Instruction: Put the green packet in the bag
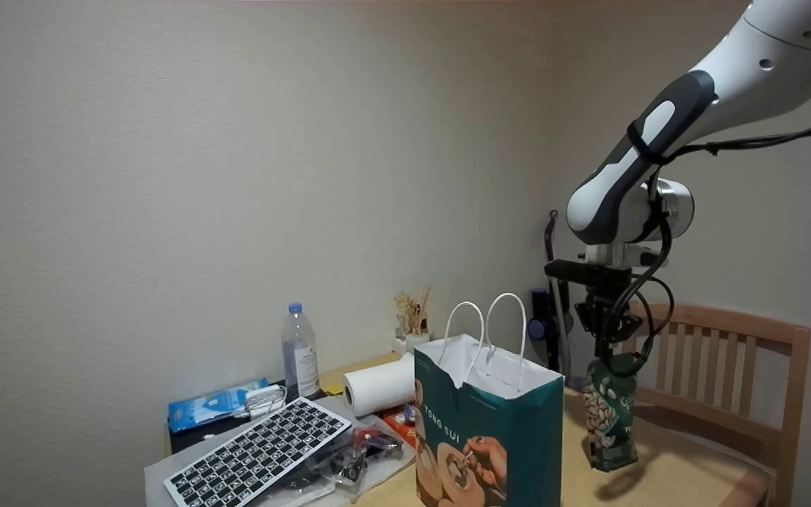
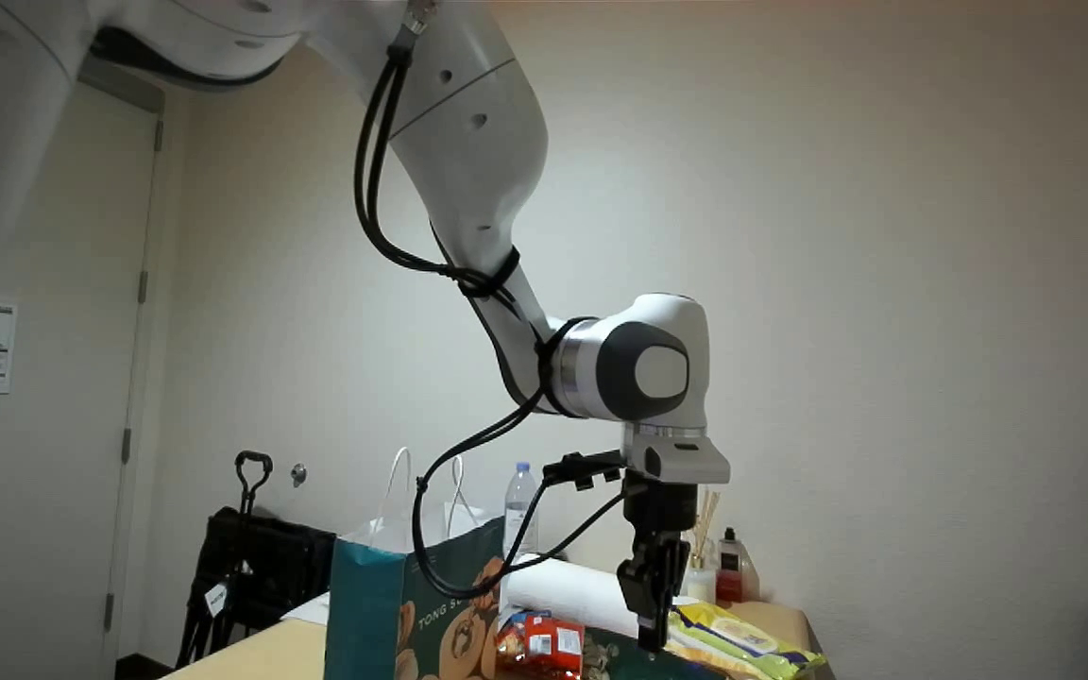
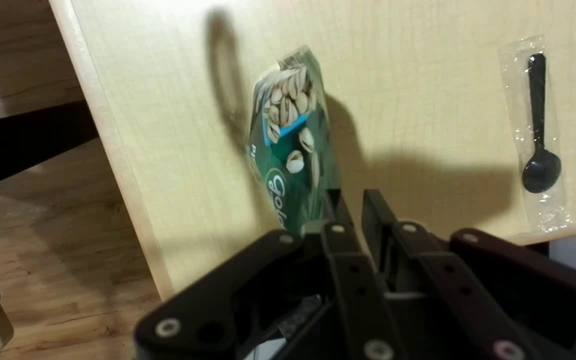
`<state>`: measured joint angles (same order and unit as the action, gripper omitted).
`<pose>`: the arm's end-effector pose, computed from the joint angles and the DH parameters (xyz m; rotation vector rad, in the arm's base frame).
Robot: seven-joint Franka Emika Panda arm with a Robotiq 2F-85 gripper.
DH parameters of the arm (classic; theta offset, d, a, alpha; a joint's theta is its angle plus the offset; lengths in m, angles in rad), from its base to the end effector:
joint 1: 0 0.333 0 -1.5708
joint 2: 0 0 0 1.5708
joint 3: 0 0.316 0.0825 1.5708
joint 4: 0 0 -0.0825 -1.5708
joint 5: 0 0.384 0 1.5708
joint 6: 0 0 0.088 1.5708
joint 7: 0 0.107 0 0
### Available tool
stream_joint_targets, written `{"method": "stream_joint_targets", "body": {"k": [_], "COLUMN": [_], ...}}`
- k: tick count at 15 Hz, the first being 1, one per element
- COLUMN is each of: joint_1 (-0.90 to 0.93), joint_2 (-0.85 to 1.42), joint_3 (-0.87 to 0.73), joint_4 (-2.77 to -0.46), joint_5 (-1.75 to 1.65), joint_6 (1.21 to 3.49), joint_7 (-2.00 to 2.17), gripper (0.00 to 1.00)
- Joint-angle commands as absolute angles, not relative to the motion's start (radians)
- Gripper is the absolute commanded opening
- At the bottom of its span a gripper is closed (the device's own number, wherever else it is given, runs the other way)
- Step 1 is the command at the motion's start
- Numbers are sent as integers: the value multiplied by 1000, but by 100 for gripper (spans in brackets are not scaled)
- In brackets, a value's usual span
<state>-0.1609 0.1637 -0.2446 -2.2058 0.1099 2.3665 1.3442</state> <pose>0.5042 -0.2141 0.3091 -1.9006 2.4574 0.0218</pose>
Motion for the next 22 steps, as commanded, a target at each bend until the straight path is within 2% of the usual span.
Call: {"method": "stream_joint_targets", "body": {"k": [1,3,4,7,9,10,11,14,20,22], "joint_1": [-160,-144,-161,-156,-156,-156,-157,-166,-198,-183], "joint_2": [121,50,137,83,74,74,77,94,165,161], "joint_3": [-247,-243,-240,-233,-232,-232,-233,-238,-236,-243], "joint_4": [-2214,-2238,-2199,-2204,-2209,-2211,-2217,-2234,-2224,-2228], "joint_5": [87,56,95,75,73,73,78,107,268,225], "joint_6": [2364,2363,2364,2361,2360,2360,2359,2316,2250,2267], "joint_7": [1359,1378,1346,1352,1352,1352,1358,1355,1274,1323], "gripper": [46,58,39,58,59,84,84,100,100,100]}}
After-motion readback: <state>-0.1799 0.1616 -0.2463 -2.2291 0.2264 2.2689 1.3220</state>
